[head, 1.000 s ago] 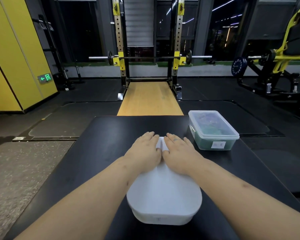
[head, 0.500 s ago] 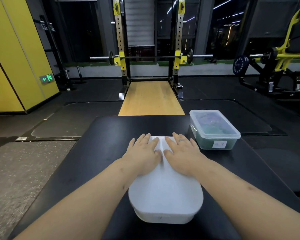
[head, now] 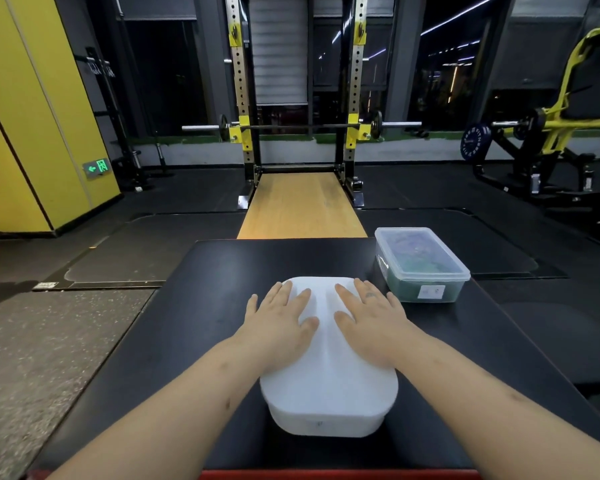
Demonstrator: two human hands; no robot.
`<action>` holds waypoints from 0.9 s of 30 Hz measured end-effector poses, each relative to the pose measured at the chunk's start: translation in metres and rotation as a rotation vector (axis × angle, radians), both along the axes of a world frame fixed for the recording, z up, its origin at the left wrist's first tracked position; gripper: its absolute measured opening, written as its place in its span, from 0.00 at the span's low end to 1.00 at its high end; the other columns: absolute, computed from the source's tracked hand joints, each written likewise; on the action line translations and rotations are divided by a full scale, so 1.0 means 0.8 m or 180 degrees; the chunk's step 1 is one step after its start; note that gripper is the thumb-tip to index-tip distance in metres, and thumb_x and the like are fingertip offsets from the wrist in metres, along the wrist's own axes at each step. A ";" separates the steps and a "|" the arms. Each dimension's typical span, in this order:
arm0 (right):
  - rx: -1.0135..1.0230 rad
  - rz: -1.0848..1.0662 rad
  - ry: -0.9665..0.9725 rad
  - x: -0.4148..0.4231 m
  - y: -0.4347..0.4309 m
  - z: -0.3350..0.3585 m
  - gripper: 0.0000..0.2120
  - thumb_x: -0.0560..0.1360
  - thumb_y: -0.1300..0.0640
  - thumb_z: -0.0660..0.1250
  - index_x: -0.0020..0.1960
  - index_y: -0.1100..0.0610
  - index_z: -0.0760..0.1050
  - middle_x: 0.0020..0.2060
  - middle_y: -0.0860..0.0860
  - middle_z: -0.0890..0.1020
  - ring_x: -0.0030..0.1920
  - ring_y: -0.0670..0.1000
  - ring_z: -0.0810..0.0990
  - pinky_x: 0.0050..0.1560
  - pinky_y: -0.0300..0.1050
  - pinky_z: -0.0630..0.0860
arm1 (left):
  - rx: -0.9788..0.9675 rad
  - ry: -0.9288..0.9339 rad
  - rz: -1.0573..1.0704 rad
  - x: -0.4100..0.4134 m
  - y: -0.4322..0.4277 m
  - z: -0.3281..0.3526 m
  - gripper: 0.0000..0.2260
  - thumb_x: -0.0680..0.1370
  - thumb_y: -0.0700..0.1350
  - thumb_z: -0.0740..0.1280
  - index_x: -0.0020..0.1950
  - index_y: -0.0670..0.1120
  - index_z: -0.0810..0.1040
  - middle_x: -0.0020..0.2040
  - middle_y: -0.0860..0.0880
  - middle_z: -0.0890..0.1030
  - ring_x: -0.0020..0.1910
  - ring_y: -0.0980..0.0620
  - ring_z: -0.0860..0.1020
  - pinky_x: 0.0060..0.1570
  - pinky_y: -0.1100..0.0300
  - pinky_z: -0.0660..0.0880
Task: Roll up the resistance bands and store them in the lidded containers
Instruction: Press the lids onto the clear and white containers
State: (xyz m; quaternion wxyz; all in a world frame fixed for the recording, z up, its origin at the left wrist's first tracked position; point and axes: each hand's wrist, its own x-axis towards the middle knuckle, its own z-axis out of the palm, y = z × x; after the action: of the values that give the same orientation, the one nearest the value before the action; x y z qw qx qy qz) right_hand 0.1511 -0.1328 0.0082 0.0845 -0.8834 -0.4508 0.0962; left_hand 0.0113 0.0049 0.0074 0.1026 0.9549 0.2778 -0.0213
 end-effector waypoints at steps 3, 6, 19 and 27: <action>-0.0017 0.0031 0.0061 -0.023 -0.025 0.000 0.29 0.85 0.42 0.45 0.83 0.40 0.41 0.84 0.49 0.40 0.83 0.49 0.36 0.81 0.57 0.36 | -0.0135 0.0030 -0.0021 -0.021 -0.019 0.000 0.28 0.84 0.63 0.46 0.83 0.61 0.44 0.83 0.51 0.37 0.81 0.53 0.34 0.78 0.42 0.35; 0.0040 0.0018 0.0091 -0.037 -0.037 -0.010 0.29 0.85 0.42 0.45 0.84 0.40 0.41 0.84 0.49 0.38 0.82 0.49 0.33 0.81 0.57 0.36 | -0.0153 0.0008 -0.0031 -0.031 -0.030 -0.008 0.28 0.84 0.64 0.45 0.83 0.61 0.43 0.83 0.52 0.35 0.80 0.53 0.31 0.78 0.42 0.35; 0.0159 0.0029 0.0161 -0.067 -0.065 -0.003 0.32 0.83 0.41 0.50 0.83 0.39 0.41 0.84 0.49 0.39 0.82 0.49 0.33 0.81 0.56 0.35 | -0.0105 -0.0141 0.0020 -0.065 -0.063 -0.005 0.26 0.84 0.62 0.45 0.83 0.61 0.46 0.84 0.52 0.38 0.81 0.54 0.33 0.78 0.42 0.33; 0.0248 0.0052 0.0060 -0.074 -0.070 -0.015 0.33 0.82 0.39 0.49 0.84 0.39 0.43 0.84 0.48 0.39 0.82 0.49 0.32 0.82 0.55 0.36 | 0.0024 -0.0360 0.0102 -0.068 -0.074 -0.018 0.26 0.84 0.62 0.44 0.83 0.62 0.49 0.84 0.54 0.41 0.81 0.55 0.35 0.79 0.44 0.36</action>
State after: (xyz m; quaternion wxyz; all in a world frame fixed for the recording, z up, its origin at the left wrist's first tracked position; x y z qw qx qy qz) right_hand 0.0922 -0.1888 -0.0037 0.1223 -0.8748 -0.4606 0.0876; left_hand -0.0430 -0.0543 -0.0073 0.1149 0.9504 0.2869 0.0354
